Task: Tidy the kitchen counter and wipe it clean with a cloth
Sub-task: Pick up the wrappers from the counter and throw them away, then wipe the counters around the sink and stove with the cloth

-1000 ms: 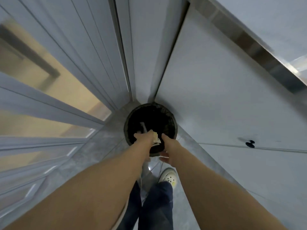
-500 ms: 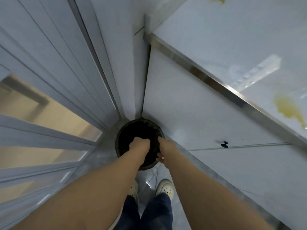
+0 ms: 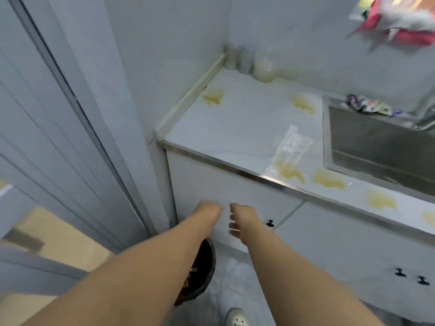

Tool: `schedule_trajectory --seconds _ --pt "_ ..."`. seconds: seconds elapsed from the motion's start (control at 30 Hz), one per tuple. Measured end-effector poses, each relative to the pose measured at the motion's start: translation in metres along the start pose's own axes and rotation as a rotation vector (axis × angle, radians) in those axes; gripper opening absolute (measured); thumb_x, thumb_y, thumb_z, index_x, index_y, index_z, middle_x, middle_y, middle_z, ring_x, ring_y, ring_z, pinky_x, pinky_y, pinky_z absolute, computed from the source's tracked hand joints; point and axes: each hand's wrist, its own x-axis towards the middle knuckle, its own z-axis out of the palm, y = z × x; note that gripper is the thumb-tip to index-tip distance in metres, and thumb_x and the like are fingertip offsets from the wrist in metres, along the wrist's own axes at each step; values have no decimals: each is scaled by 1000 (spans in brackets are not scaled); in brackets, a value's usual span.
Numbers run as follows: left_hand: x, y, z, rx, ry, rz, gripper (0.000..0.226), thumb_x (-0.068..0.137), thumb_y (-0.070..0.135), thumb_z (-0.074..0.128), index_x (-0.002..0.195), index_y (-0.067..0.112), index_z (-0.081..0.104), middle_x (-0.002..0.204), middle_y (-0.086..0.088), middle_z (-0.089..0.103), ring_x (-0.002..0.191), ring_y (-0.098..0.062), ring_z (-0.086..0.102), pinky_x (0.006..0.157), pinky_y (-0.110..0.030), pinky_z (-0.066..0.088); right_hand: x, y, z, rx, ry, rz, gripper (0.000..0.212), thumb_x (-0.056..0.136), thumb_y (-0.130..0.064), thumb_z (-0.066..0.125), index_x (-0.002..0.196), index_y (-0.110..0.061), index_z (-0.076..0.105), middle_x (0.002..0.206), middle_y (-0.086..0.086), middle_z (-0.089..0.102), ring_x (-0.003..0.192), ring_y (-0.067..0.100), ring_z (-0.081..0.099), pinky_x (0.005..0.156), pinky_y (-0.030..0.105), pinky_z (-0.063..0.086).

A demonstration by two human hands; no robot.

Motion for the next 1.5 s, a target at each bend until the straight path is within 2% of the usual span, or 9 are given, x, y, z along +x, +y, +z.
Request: schedule_trajectory --seconds 0.1,0.27,0.4,0.6,0.73,0.9,1.23,1.4,1.5 --pt "-32 32 10 18 -70 56 14 96 21 45 102 9 51 96 -10 57 88 -24 54 76 -34 46 -18 -23 -27 48 0 -77 21 97 -20 43 110 -6 52 98 12 52 71 21 50 78 37 48" --pt "-71 77 30 55 -169 210 12 96 21 47 100 11 53 93 -5 59 74 -15 55 73 -31 45 -40 -60 -80 105 62 -203 16 95 -15 42 81 -10 49 74 6 53 58 18 48 56 25 38" --pt "-92 119 60 74 -194 299 17 96 22 46 109 12 51 82 0 56 71 -13 54 75 -30 46 -48 -83 -127 138 113 -245 10 95 -14 42 96 -9 50 76 7 53 57 18 50 56 25 38" --pt "-121 185 134 44 -216 390 26 97 21 47 118 8 51 103 -7 58 90 -20 56 87 -35 47 -44 -111 -224 167 199 -339 11 95 -14 43 98 -8 52 78 7 55 62 19 51 57 26 40" --pt "-131 221 200 28 -245 441 14 95 19 46 104 10 52 86 -3 58 71 -17 55 76 -31 44 -36 -121 -298 198 228 -362 18 94 -10 43 77 -13 48 71 7 51 55 19 46 55 25 35" --pt "-132 248 270 21 -273 463 9 93 16 46 99 11 50 74 -3 53 58 -14 48 57 -24 38 -20 -125 -373 186 289 -348 7 96 -12 41 92 -9 46 69 6 48 52 17 42 53 24 31" --pt "-96 294 367 101 -277 527 13 93 5 40 98 9 51 69 -6 46 52 -16 44 56 -24 39 48 -139 -467 212 403 -313 5 95 -9 41 93 -8 46 71 7 48 54 18 42 53 26 29" --pt "-53 320 376 193 -158 627 21 89 5 43 96 11 62 87 -9 56 73 -22 50 66 -29 41 79 -158 -474 145 407 -305 11 92 -11 43 82 -12 49 76 8 49 59 20 43 53 25 33" --pt "-24 349 386 283 -88 674 26 94 5 38 101 16 60 104 -7 56 88 -20 50 74 -28 40 117 -192 -491 29 482 -325 14 89 -8 44 85 -14 57 90 9 52 81 25 46 72 29 39"
